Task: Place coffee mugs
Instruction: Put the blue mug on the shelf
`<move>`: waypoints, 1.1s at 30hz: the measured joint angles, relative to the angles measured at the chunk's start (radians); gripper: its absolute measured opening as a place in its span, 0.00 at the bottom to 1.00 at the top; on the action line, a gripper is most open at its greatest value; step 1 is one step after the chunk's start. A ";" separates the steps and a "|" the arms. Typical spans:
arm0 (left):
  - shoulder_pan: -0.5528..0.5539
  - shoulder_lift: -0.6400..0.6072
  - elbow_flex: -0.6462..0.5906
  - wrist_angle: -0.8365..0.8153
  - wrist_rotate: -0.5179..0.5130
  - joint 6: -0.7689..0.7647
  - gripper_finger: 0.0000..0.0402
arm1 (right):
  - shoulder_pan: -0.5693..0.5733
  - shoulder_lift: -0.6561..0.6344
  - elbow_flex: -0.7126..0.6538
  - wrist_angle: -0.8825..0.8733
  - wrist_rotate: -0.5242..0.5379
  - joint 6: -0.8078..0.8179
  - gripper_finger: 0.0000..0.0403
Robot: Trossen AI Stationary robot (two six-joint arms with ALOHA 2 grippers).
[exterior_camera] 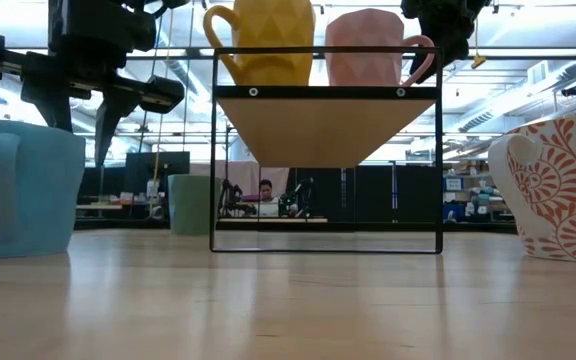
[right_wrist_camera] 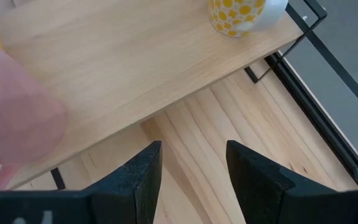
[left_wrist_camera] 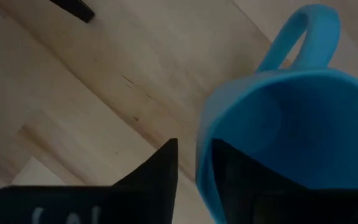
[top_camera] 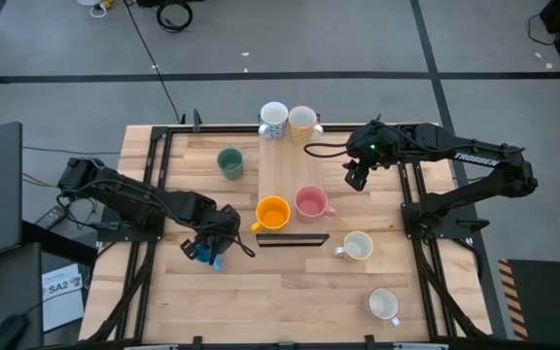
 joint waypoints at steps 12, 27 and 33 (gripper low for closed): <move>0.000 0.000 0.000 0.023 -0.003 -0.117 0.41 | 0.000 0.000 0.000 0.000 0.000 0.000 0.46; 0.000 -0.001 0.201 -0.092 -0.010 -0.356 0.41 | 0.000 0.000 0.000 0.000 0.000 0.000 0.46; -0.005 -0.001 0.281 -0.225 0.006 -0.723 0.41 | 0.000 0.000 0.000 0.000 0.000 0.000 0.46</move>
